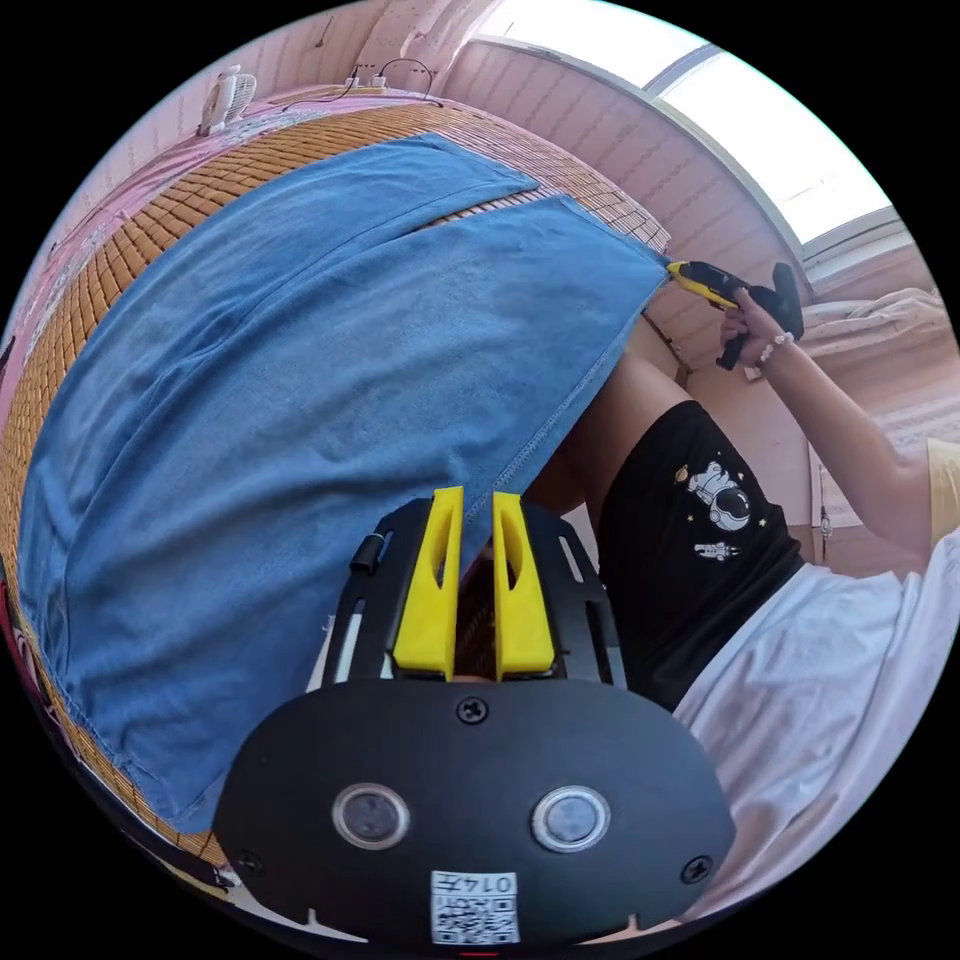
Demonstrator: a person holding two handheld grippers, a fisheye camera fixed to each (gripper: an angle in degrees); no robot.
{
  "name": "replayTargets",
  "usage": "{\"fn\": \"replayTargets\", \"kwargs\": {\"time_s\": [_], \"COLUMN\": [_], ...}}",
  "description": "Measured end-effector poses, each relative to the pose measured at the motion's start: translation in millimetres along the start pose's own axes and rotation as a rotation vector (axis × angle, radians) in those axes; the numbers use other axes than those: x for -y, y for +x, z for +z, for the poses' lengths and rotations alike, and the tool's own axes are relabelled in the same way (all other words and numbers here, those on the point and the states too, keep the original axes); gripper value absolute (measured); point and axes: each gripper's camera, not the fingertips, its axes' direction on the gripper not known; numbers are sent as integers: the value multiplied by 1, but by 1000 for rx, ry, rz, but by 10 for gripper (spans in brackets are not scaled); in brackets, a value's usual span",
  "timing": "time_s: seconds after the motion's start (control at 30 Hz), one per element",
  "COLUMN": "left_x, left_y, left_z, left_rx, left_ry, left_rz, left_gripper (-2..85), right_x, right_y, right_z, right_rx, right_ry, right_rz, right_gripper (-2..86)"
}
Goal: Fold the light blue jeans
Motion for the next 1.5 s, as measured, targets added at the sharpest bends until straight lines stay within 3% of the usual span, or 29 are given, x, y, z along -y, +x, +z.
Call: {"fn": "replayTargets", "kwargs": {"time_s": [0.13, 0.3, 0.47, 0.57, 0.63, 0.73, 0.8, 0.9, 1.0, 1.2, 1.5], "left_x": [-27, -96, -177, -215, -230, -239, -238, -240, -247, -270, -285], "left_y": [12, 33, 64, 96, 125, 194, 252, 313, 359, 408, 358], "left_z": [-15, -57, -89, -99, -104, -116, -124, -129, -130, -116, -136], "left_rx": [-58, 34, 199, 293, 399, 814, 1201, 1581, 1805, 2047, 1971], "left_ry": [63, 221, 414, 454, 453, 374, 301, 267, 273, 400, 489], "left_rz": [-52, -172, -342, -348, -293, -98, 112, 380, 633, 1057, 936], "left_gripper": [61, 59, 51, 34, 13, -5, -8, -8, -8, -8, -8], "right_x": [-39, -114, -175, -203, -219, -246, -264, -293, -316, -339, -327], "right_y": [-17, -98, -156, -186, -206, -236, -251, -270, -283, -300, -326], "right_z": [-23, -53, -46, -48, -48, -43, -40, -37, -34, -32, -6], "right_rx": [-132, -419, -345, -336, -300, -228, -191, -175, -168, -194, -211], "right_ry": [116, 289, 243, 311, 319, 287, 276, 287, 277, 263, 184], "right_rz": [-18, -395, -590, -658, -725, -818, -863, -938, -993, -1055, -1015], "right_gripper": [62, 53, 48, 27, 21, 17, 16, 15, 13, 9, 9]}}
